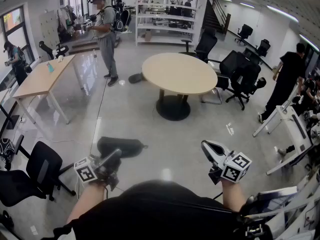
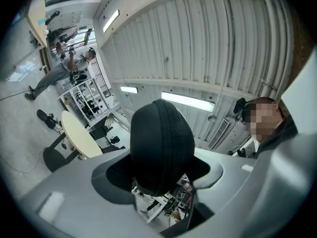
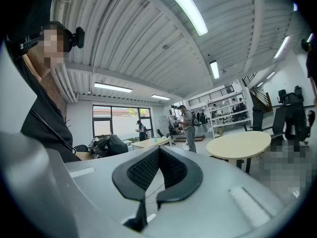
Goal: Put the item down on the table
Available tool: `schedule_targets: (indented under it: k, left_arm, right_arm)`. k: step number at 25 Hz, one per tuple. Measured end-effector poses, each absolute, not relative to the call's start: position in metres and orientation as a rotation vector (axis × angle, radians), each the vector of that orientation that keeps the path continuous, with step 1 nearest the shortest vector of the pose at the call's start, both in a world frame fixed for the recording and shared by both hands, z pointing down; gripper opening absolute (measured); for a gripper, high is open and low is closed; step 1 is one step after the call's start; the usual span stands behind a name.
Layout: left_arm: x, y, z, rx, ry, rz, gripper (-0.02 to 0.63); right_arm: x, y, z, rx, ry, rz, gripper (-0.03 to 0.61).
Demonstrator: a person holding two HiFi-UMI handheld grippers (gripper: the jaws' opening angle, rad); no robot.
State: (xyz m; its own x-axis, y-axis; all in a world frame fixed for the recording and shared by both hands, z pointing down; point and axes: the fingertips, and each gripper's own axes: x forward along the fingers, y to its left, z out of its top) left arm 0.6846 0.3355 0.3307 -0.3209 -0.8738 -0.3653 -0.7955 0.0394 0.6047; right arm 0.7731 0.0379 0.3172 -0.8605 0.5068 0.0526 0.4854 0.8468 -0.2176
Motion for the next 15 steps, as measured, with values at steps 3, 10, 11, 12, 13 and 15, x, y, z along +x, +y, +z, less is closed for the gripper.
schedule_targets:
  k: [3, 10, 11, 12, 13, 15]
  left_arm:
    - [0.687, 0.332, 0.328, 1.771, -2.186, -1.151, 0.287]
    - [0.696, 0.323, 0.323, 1.780, -2.188, -1.142, 0.287]
    - [0.697, 0.321, 0.324, 1.777, -2.191, -1.142, 0.287]
    - [0.699, 0.318, 0.324, 1.773, -2.193, -1.143, 0.287]
    - [0.701, 0.315, 0.325, 1.768, -2.194, -1.145, 0.287]
    - [0.705, 0.307, 0.327, 1.755, -2.194, -1.151, 0.287]
  right_arm:
    - [0.777, 0.034, 0.316, -0.785, -2.919, 0.301, 0.012]
    - [0.784, 0.027, 0.314, -0.802, -2.916, 0.316, 0.012]
    - [0.785, 0.025, 0.315, -0.809, -2.907, 0.320, 0.012]
    - [0.787, 0.023, 0.317, -0.814, -2.898, 0.322, 0.012]
    - [0.788, 0.020, 0.319, -0.817, -2.891, 0.322, 0.012]
    - [0.791, 0.013, 0.322, -0.820, -2.881, 0.325, 0.014]
